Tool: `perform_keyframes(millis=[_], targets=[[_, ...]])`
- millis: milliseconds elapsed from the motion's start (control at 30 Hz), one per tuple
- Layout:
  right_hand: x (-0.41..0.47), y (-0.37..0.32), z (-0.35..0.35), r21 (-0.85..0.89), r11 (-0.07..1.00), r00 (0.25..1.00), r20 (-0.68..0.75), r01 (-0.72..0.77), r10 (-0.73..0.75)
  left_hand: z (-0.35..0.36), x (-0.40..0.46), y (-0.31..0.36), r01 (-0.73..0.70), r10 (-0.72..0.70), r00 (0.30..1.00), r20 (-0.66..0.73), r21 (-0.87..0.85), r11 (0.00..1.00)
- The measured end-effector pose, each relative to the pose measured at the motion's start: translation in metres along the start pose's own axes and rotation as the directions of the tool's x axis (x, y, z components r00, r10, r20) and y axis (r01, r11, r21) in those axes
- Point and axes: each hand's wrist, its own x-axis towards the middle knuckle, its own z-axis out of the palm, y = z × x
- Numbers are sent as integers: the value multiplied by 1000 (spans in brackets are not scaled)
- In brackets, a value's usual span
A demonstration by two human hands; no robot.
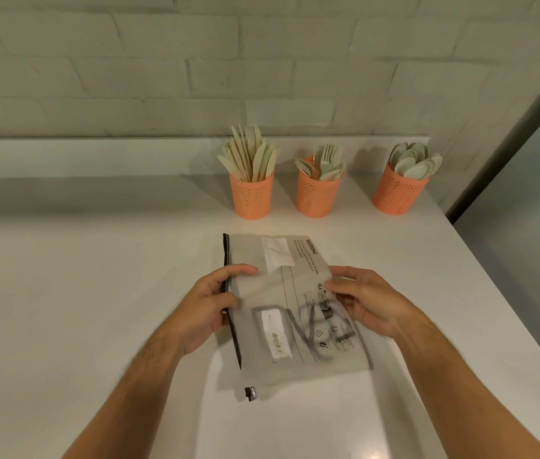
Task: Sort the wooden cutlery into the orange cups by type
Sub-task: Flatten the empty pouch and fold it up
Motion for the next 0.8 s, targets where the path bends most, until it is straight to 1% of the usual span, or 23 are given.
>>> perform_keyframes(millis=[100, 167, 233, 300, 367, 467, 533, 567, 633, 733, 800], targets=[[-2, -3, -2, -40, 999, 1000, -7, 29, -29, -2, -2, 1, -9, 9, 1000, 2, 48, 999], [-5, -3, -1, -27, 996, 997, 2, 80, -80, -3, -3, 1, -16, 15, 1000, 7, 73, 997], [-7, -3, -1, -6, 993, 992, 36, 121, -121, -1, -3, 0, -22, 22, 1000, -3, 57, 998], [-8, -4, -2, 15, 993, 988, 102, 114, -115, 1, -3, 1, -43, 45, 998, -35, 59, 997], [-8, -7, 0, 21, 997, 985, 155, 76, -78, 1, -1, 2, -53, 58, 997, -44, 109, 993], [-6, -13, 1, 6, 998, 986, 153, 60, -60, 0, 0, 4, -26, 24, 1000, 12, 122, 992], [0, -17, 1, 18, 998, 990, 126, 65, -67, -1, -1, 6, -9, -3, 996, 90, 131, 991], [3, -19, 1, 4, 998, 993, 98, 63, -63, -2, -1, 6, -8, -11, 992, 127, 148, 989], [10, -25, 2, -80, 996, 998, 50, 35, -31, -3, -1, 7, -17, -16, 986, 165, 199, 980], [17, -35, 4, -237, 971, 1000, 21, -15, 20, -5, 1, 8, -28, -14, 987, 158, 261, 965], [18, -39, 8, -282, 959, 1000, -10, 4, -7, -7, 1, 8, -21, -14, 992, 128, 263, 965]])
